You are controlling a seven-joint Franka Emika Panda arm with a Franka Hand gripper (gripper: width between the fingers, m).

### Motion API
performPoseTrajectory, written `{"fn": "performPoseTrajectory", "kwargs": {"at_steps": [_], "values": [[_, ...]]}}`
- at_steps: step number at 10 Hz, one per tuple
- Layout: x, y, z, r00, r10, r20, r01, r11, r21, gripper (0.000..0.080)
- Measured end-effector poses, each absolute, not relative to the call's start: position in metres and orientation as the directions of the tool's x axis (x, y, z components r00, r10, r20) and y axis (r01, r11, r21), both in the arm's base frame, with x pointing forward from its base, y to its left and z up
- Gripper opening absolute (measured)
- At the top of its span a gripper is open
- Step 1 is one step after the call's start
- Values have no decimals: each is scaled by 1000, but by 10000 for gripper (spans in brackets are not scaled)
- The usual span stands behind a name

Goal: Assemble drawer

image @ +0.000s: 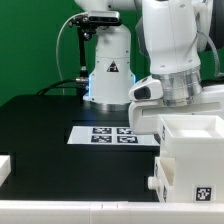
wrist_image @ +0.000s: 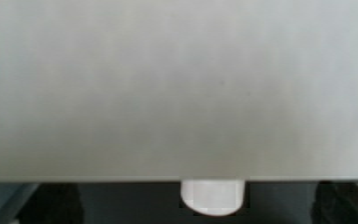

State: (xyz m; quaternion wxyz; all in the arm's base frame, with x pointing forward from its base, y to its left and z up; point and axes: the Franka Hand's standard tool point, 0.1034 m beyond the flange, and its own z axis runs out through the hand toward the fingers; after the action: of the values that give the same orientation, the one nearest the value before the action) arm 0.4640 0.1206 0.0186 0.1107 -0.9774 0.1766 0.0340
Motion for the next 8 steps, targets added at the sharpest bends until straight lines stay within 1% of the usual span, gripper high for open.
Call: {"fn": "performPoseTrajectory", "kwargs": {"at_steps": [2, 4, 5, 6, 7, 8], "values": [[459, 126, 16, 939, -326, -112, -342, -918, -201, 649], [459, 125, 16, 939, -327, -111, -343, -917, -201, 649], [459, 125, 16, 939, -327, -111, -343, -917, -201, 561], [459, 125, 16, 939, -327, -111, -343, -917, -201, 384], [459, 125, 16, 939, -327, -111, -343, -917, -201, 248], [459, 125, 16, 939, -327, -111, -343, -917, -201, 248]]}}
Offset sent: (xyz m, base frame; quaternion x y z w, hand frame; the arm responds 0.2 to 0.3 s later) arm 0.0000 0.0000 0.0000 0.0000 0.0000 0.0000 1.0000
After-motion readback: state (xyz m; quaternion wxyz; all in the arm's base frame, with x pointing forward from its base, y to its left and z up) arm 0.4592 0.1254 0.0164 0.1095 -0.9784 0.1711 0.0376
